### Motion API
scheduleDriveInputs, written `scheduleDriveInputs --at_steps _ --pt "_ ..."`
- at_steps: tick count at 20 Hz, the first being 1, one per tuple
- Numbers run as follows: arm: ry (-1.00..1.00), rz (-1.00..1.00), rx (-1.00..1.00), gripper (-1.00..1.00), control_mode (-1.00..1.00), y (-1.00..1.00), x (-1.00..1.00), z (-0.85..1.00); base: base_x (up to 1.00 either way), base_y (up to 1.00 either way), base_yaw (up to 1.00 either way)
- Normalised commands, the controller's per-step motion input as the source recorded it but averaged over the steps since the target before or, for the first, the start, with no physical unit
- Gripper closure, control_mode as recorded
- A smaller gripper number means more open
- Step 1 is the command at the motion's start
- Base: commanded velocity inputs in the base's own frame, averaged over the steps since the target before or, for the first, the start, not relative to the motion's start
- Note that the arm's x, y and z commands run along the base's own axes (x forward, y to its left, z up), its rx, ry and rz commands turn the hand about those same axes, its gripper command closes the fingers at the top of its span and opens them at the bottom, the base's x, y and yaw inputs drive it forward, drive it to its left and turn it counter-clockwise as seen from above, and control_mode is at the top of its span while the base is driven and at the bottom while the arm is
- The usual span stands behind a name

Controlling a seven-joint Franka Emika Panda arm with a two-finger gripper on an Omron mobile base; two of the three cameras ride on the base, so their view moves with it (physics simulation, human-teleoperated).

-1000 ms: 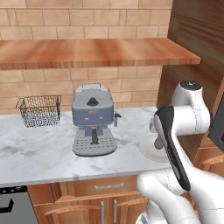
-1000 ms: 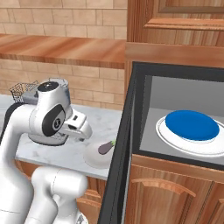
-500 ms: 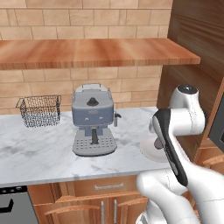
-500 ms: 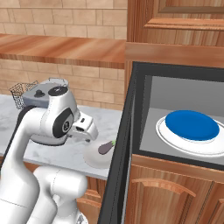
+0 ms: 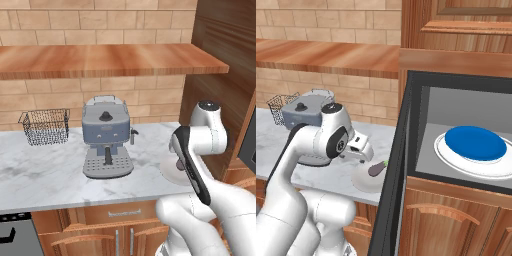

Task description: Pick the eggplant from the counter and place it in the microwave. Then turn on the microwave.

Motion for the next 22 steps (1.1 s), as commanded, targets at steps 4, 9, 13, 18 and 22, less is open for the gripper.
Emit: scheduleDriveInputs --at_steps 4,9,13,18,22 --pt "0.07 0.00 0.00 -1.00 -1.00 -0.11 0.20 -0.17 0.00 0.00 0.00" --pt "0.09 0.00 0.01 -1.00 -1.00 -0.14 0.19 -0.16 0.00 0.00 0.00" --pt "0.06 0.00 0.00 -1.00 -1.00 -0.13 0.23 -0.18 0.00 0.00 0.00" --pt "0.02 0.00 0.00 -1.00 -1.00 -0.09 0.20 -0.23 0.00 0.00 0.00" --pt "0.00 0.00 0.00 -1.00 -1.00 -0.03 0.18 -0.26 0.00 0.00 0.00"
